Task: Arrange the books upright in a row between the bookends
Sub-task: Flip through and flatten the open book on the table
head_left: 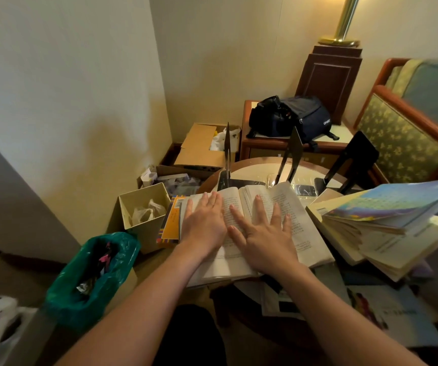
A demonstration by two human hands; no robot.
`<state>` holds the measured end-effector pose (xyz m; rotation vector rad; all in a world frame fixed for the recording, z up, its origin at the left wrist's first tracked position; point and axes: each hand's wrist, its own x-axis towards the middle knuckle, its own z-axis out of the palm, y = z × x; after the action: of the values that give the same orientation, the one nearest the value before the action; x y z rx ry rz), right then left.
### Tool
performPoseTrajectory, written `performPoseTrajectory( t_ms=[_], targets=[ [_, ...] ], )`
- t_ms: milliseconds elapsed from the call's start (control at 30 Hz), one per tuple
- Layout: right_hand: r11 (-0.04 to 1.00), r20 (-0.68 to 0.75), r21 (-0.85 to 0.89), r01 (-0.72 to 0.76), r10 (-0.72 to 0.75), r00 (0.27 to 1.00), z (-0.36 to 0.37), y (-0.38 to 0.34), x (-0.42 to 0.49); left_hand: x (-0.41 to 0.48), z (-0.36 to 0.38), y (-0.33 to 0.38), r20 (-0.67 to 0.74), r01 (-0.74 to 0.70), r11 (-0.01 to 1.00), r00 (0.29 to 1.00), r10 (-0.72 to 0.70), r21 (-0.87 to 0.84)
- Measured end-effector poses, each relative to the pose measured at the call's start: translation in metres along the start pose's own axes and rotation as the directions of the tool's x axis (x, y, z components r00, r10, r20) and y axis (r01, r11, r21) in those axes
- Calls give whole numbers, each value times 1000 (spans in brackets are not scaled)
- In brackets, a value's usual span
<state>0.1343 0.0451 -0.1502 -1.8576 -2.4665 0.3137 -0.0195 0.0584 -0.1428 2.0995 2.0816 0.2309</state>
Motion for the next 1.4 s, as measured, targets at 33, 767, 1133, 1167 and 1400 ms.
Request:
performPoseTrajectory(
  t_ms=[33,767,1133,1167,1400],
  targets=[
    [1000,1,0,-1,1,1000,0,0,0,1,0,0,1,3,1000,1000,-3,-10],
    [1000,6,-4,13,-13,1000,0,2,-1,-20,1,-47,97,-172,985,980,173,-23],
    [1000,22,-19,5,-4,1000,-4,1,-2,-39,7,-26,85,-139,986,986,147,-92],
    [1000,23,-16,7,-7,1000,-4,1,-2,-53,8,-26,95,-161,983,981,169,-90],
    [1000,14,-2,19,-19,1000,-3,2,-2,-89,11,-23,161,-211,977,965,206,14]
  ],
)
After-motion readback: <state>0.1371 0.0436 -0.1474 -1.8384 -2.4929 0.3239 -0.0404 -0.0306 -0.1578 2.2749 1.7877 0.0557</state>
